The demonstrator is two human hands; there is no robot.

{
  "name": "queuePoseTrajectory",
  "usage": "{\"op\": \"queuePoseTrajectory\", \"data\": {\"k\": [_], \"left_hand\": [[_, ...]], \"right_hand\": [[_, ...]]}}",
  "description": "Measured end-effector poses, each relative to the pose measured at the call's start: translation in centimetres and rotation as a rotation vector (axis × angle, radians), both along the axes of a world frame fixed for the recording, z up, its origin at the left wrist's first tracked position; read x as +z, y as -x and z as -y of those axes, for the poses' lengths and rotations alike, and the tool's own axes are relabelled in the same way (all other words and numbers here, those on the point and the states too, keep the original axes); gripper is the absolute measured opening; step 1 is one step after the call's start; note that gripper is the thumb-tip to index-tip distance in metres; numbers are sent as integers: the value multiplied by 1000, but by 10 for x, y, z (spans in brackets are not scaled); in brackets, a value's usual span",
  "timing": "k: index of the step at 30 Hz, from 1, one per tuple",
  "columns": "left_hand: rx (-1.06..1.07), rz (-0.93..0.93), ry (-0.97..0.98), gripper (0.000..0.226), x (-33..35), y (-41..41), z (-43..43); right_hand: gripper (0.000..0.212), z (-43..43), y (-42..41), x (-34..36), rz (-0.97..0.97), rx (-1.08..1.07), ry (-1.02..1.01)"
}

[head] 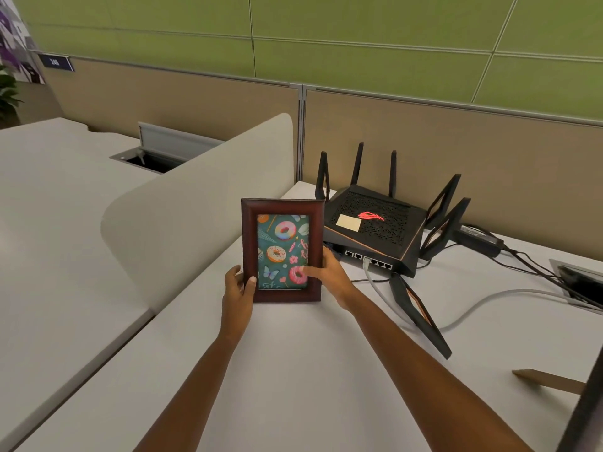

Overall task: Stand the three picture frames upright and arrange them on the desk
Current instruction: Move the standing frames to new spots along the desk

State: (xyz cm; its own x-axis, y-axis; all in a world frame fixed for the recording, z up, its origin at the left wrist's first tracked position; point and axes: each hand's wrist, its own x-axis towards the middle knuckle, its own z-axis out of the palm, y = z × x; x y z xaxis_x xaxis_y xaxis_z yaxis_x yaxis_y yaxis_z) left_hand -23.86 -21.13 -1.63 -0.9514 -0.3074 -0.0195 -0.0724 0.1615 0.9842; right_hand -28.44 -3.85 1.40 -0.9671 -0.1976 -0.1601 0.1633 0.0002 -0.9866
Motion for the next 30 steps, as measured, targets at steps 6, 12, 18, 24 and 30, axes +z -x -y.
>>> {"op": "queuePoseTrajectory", "data": {"k": [6, 12, 18, 24, 30], "left_hand": [[144, 4, 189, 57, -10, -32, -16], [149, -15, 377, 55, -16, -75, -42], [43, -22, 450, 53, -18, -109, -70], [-36, -39, 385, 51, -12, -139, -113], [-135, -112, 355, 48, 1, -166, -175]], "right_hand": [[81, -20, -41, -26, -34, -102, -249], [56, -39, -102, -46, -216, -121, -555], [45, -53, -158, -55, -328, -66, -729], [44, -83, -203, -44, -314, -31, -747], [32, -135, -247, -30, -376, -88, -768]]}}
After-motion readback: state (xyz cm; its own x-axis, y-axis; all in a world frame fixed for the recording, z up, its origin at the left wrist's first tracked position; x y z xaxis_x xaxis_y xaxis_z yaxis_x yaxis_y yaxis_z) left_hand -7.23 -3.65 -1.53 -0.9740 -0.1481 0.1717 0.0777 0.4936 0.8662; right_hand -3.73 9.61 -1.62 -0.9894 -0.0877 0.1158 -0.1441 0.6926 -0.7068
